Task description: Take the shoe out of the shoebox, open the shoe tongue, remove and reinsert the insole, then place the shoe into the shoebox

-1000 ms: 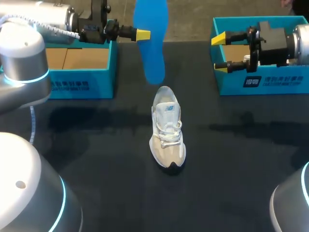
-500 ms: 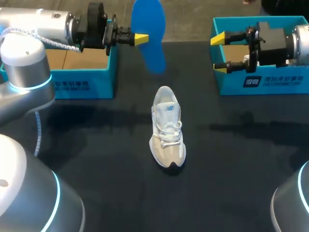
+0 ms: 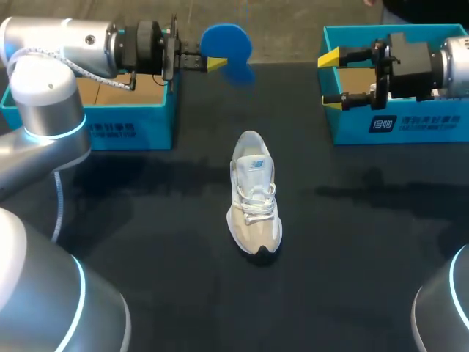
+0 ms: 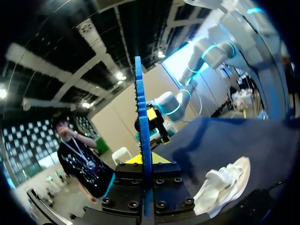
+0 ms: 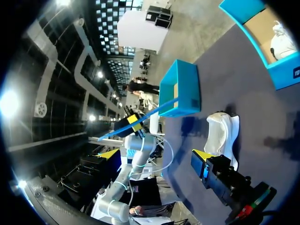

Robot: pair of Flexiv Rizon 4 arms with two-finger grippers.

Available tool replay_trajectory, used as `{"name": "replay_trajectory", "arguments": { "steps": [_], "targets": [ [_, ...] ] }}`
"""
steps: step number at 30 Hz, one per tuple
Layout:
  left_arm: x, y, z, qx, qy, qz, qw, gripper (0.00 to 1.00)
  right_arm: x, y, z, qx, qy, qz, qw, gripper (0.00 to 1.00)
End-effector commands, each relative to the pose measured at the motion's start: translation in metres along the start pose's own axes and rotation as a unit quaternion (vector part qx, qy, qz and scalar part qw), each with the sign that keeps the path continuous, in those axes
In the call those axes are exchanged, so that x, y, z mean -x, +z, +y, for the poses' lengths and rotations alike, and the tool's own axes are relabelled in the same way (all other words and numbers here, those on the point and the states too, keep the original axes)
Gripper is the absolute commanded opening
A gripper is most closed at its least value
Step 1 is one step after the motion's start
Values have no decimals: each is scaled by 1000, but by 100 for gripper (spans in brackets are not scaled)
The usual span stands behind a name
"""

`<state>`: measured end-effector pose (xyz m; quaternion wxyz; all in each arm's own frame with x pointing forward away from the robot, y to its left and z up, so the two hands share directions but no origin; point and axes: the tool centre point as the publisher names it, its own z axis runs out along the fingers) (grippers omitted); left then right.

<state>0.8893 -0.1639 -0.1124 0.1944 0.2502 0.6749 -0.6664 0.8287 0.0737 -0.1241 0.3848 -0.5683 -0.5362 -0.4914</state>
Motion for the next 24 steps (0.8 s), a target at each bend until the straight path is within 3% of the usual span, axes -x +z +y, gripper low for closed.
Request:
{"name": "replay_trajectory", "arguments": {
  "steps": [1, 13, 15, 24],
  "targets": [
    [3, 2, 2, 31, 424, -28, 905, 0, 2, 3, 3, -2, 1, 1, 1000, 100],
    [3, 2, 2, 31, 424, -28, 905, 0, -2, 7, 7, -4, -3, 23, 1000, 100],
    [0, 3, 5, 35, 466, -15, 884, 0, -1, 8, 8, -4, -1, 22, 1000, 100],
    [-3, 8, 10, 41, 542, -18, 839, 0, -3, 18, 10, -9, 5, 15, 1000, 100]
  ]
}}
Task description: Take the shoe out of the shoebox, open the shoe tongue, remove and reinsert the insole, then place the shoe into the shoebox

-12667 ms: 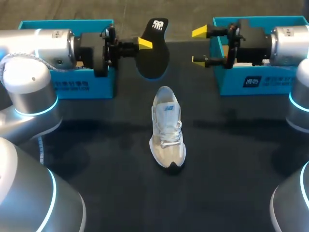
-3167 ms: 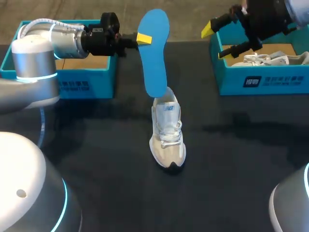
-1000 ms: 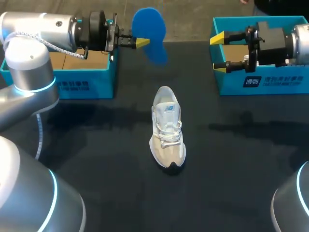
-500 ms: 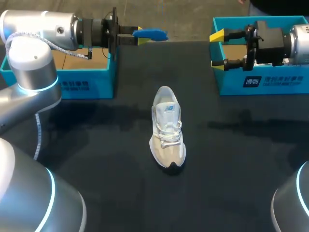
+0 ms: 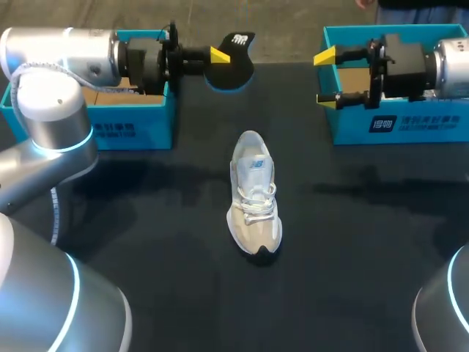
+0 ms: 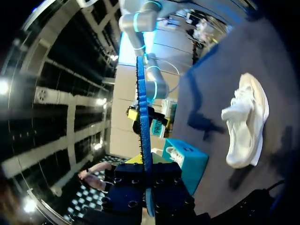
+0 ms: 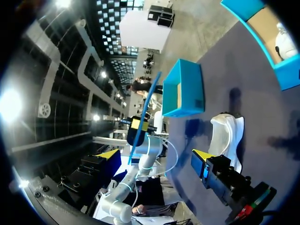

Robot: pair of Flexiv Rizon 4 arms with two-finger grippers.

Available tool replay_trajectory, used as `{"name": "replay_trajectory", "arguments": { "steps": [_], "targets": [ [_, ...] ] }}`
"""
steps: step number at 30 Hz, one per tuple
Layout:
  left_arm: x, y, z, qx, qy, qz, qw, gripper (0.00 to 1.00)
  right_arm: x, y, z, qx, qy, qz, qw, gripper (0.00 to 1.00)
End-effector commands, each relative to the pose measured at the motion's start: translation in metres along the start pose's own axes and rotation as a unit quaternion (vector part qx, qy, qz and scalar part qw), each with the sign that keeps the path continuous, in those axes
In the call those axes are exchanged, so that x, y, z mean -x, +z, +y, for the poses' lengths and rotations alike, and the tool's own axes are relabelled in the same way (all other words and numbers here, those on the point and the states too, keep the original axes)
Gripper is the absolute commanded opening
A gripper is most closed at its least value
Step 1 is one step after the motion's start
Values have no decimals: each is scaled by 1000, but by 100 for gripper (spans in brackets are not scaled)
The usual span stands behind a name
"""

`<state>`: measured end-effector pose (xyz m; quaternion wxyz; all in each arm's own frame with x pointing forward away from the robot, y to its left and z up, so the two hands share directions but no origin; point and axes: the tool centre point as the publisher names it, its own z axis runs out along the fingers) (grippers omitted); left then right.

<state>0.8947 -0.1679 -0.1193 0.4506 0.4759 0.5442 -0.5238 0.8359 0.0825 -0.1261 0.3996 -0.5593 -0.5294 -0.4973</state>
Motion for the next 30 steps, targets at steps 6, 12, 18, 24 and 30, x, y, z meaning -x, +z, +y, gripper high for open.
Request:
{"name": "replay_trajectory", "arguments": {
  "steps": [6, 12, 18, 24, 30],
  "targets": [
    [-2, 10, -1, 19, 200, -19, 980, 0, -5, 13, 6, -11, -1, -4, 1000, 100],
    [-2, 14, -3, 20, 191, -24, 981, 0, -5, 16, 5, -11, -2, -3, 1000, 100],
    [-2, 20, -7, 21, 164, -37, 986, 0, -6, 24, 3, -15, -6, 3, 1000, 100],
    [-2, 27, -8, 20, 168, -41, 985, 0, -7, 36, 0, -22, -8, 10, 1000, 100],
    [-3, 37, -9, 22, 169, -43, 984, 0, -11, 51, -3, -37, -10, 11, 999, 100]
  ]
}}
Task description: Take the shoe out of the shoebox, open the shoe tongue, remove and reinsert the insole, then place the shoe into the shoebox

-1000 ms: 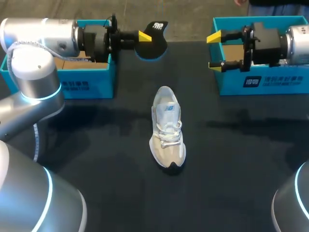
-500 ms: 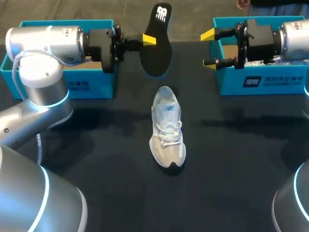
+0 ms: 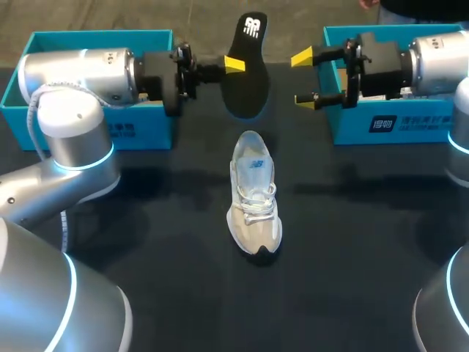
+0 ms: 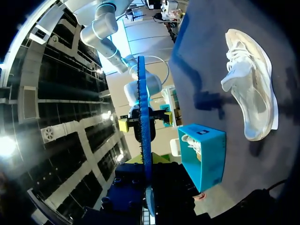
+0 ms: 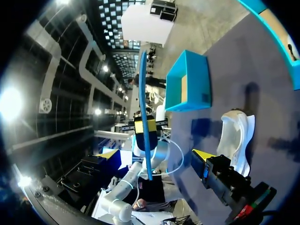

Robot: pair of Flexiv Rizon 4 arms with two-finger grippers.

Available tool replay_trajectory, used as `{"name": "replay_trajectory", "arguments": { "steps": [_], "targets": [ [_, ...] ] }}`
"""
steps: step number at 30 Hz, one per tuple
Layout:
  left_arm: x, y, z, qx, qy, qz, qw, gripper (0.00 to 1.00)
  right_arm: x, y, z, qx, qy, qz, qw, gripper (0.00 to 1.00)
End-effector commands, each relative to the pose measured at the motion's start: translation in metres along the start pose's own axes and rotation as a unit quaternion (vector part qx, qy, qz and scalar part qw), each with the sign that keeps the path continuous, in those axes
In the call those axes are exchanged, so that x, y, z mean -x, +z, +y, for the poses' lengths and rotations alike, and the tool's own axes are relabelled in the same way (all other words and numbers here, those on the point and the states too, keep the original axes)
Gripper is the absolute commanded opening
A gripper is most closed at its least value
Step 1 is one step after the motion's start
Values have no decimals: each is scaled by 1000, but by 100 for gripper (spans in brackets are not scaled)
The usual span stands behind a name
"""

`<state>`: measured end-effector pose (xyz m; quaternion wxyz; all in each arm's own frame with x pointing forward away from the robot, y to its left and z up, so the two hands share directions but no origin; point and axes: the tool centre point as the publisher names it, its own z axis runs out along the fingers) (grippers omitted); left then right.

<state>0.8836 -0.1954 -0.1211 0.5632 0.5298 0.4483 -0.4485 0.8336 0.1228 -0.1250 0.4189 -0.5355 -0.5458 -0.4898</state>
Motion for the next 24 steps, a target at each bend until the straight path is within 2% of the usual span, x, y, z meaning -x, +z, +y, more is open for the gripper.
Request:
{"name": "replay_trajectory", "arguments": {
  "steps": [1, 17, 19, 22, 24],
  "targets": [
    [-3, 12, 1, 2, 1, -2, 1000, 0, -3, 14, 4, -8, -1, -1, 1000, 100],
    [-3, 40, -2, 9, 0, -20, 1000, 0, -7, 31, 3, -24, -6, 7, 1000, 100],
    [-3, 41, -2, 10, -1, -22, 1000, 0, -7, 33, 3, -25, -6, 9, 1000, 89],
    [-4, 42, -3, 11, -1, -25, 1000, 0, -6, 35, 3, -25, -6, 10, 1000, 84],
    [-3, 43, -3, 11, -1, -27, 1000, 0, -6, 37, 3, -26, -7, 11, 1000, 73]
  ]
}}
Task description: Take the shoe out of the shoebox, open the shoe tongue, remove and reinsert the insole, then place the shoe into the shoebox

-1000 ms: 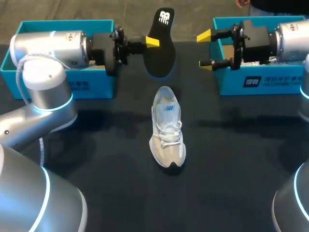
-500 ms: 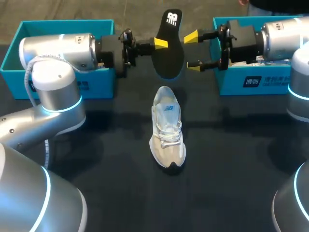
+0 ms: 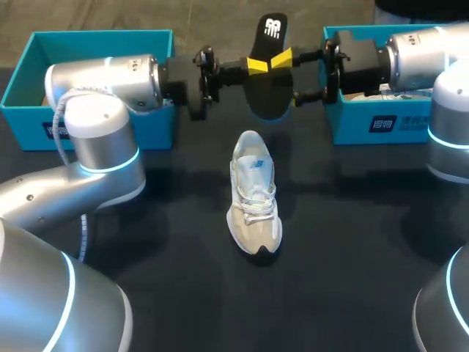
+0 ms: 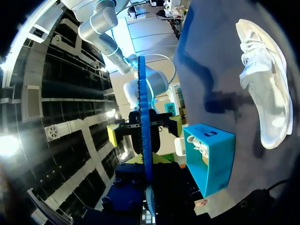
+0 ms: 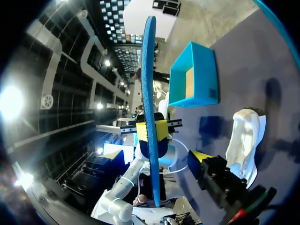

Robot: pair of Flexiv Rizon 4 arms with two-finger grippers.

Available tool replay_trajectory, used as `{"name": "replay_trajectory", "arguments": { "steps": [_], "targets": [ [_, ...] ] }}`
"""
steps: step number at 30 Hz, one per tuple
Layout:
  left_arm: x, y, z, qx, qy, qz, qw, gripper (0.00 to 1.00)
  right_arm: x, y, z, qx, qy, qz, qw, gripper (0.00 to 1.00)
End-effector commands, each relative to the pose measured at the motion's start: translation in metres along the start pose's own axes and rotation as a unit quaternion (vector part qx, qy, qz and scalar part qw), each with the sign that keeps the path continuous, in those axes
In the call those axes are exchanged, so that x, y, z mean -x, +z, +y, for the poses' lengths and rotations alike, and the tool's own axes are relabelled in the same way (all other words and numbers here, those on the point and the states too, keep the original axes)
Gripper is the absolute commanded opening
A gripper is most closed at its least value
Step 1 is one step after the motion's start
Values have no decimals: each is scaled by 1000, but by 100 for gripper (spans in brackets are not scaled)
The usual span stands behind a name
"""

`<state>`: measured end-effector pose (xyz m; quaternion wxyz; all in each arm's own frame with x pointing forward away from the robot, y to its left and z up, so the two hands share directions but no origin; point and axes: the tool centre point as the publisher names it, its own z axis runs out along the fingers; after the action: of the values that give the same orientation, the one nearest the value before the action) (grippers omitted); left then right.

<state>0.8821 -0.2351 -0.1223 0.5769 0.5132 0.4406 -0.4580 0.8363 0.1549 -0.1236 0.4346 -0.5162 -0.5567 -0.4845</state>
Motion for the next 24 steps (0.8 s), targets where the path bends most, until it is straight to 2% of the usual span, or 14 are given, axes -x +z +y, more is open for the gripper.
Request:
{"name": "replay_trajectory", "arguments": {
  "steps": [1, 4, 15, 19, 24],
  "targets": [
    [-1, 3, 0, 3, 1, -4, 1000, 0, 1, 5, 3, -2, 0, 0, 1000, 64],
    [-1, 4, 0, 4, 1, -7, 1000, 0, 2, 7, 3, -3, 0, 2, 1000, 50],
    [1, 2, -2, 5, 1, -11, 1000, 0, 3, 8, 4, -3, -1, 4, 1000, 40],
    [2, 3, -2, 6, 2, -11, 1000, 0, 2, 7, 4, -3, -2, 3, 1000, 26],
    [2, 2, -2, 9, 3, -12, 1000, 0, 2, 6, 4, -1, -3, 4, 1000, 22]
  ]
}}
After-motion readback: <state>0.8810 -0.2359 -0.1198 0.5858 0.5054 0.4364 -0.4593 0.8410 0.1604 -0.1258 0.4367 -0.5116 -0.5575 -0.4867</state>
